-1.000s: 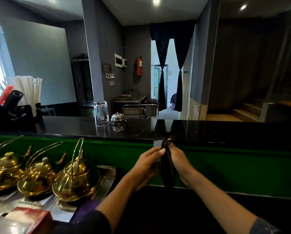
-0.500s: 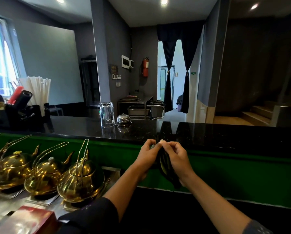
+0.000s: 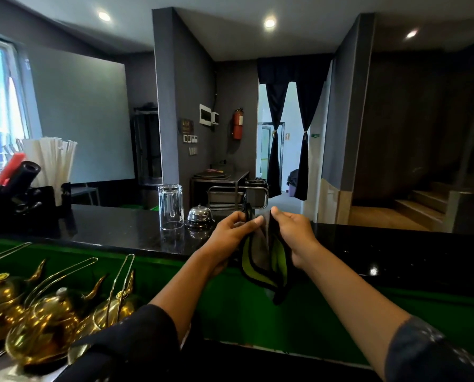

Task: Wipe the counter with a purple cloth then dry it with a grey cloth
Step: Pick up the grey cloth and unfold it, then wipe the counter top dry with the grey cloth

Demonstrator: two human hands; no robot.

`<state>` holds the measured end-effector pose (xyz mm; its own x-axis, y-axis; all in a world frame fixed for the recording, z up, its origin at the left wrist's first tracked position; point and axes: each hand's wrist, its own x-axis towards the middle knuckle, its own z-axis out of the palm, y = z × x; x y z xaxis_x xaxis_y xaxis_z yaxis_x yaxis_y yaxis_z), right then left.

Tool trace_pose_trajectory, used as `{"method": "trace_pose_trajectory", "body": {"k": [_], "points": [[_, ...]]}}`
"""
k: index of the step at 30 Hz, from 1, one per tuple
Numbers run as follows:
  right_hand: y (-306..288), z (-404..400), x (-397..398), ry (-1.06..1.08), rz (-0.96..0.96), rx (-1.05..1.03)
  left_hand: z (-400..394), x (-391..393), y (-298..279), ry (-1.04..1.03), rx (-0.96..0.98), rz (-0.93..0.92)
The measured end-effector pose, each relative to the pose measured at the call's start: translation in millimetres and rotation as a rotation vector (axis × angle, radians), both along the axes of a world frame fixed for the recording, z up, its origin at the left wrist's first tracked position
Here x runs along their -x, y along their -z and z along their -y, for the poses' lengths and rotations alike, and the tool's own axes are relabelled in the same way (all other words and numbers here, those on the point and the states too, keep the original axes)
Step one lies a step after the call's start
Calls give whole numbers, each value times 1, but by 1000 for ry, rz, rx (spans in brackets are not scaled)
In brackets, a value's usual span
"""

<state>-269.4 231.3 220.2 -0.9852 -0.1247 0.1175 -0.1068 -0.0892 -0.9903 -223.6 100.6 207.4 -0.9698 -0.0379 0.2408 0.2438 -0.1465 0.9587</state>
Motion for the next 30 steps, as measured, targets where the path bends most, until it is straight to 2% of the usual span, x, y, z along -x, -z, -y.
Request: {"method": "trace_pose_trajectory", "body": {"k": [2, 4, 8, 12, 15, 17, 19, 21, 23, 26, 30], "points": [[-5, 1, 22, 88, -21, -100, 10, 13, -5, -83, -20, 35], [-8, -6, 47, 207, -61, -276, 27, 29, -10, -195, 43, 86], [-5, -30, 103, 309, 45, -482, 73, 55, -13, -439, 259, 153], [13, -44, 136, 276, 120, -546, 105, 75, 0, -546, 504, 188], [23, -50, 146, 289, 150, -740, 114, 85, 16, -604, 766, 208], [23, -51, 142, 309, 107, -945, 116, 88, 22, -580, 874, 212], [21, -49, 137, 344, -96, -1132, 119, 88, 22, -605, 983, 165], [17, -41, 128, 226, -461, -1200, 129, 87, 21, -640, 1096, 74], [11, -22, 110, -125, -705, -1184, 141, 86, 23, -596, 1180, 16], [19, 20, 89, -486, -806, -1278, 156, 88, 33, -439, 1267, 15], [46, 73, 94, -628, -753, -1344, 163, 94, 46, -416, 1234, -10]]}}
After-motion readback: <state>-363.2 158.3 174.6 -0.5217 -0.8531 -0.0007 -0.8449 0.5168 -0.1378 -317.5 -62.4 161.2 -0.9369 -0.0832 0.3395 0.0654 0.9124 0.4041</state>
